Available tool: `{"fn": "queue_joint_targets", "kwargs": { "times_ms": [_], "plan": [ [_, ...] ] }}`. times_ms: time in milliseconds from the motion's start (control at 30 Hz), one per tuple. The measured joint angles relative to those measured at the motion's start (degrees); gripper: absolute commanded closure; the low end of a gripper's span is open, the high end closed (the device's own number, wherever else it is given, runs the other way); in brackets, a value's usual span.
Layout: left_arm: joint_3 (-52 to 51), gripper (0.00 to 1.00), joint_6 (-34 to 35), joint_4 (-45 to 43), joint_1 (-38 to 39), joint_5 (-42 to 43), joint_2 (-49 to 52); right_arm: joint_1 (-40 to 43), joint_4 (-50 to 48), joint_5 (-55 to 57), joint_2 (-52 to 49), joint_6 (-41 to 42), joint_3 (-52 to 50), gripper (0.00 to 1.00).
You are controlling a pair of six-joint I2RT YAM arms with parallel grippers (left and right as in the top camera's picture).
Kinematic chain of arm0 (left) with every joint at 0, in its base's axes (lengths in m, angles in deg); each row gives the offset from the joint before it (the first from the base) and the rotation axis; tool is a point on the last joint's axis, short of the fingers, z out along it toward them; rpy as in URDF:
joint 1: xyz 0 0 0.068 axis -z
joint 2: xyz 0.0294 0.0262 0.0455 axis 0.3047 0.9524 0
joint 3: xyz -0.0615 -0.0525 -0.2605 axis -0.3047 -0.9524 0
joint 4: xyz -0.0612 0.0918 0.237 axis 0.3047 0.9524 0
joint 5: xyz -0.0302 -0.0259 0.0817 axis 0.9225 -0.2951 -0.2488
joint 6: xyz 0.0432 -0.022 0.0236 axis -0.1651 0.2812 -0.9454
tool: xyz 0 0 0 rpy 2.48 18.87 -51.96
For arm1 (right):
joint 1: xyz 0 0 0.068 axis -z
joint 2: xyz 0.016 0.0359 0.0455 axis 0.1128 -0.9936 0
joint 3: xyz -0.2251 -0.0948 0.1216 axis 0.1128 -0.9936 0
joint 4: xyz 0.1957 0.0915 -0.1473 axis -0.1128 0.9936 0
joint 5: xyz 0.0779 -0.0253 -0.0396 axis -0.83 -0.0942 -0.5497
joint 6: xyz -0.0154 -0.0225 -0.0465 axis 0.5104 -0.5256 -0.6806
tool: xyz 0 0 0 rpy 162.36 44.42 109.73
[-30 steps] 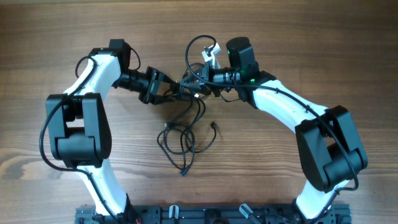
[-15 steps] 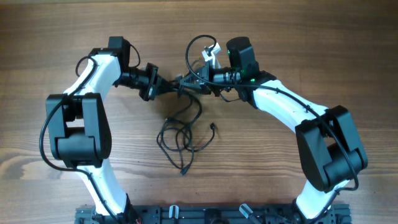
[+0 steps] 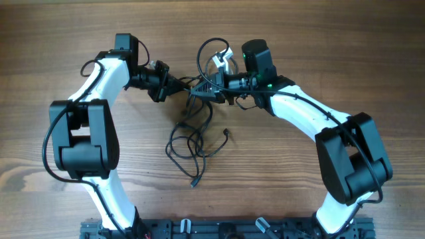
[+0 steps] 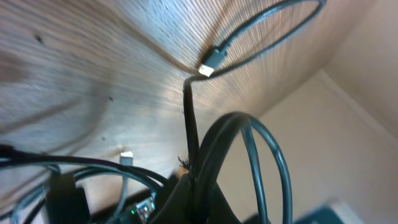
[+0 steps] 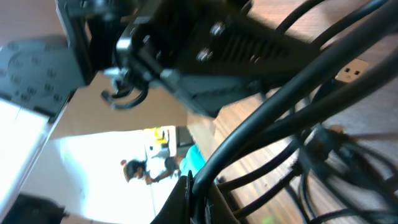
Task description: Untangle cables
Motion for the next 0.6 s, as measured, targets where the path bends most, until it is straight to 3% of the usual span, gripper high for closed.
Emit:
{"fn": "queue_joint_targets", "kwargs": {
  "times_ms": [333, 600],
  "plan": [
    [0.0, 0.96, -0.17, -0.46, 0.02, -13.07, -0.02, 0.0, 1.9, -1.73, 0.0, -4.04, 0.0, 0.95],
    [0.0, 0.96, -1.42, -1.09, 0.31, -26.64, -0.02, 0.33, 2.19, 9.22, 0.0, -4.68, 0.0, 0.96]
  ]
}}
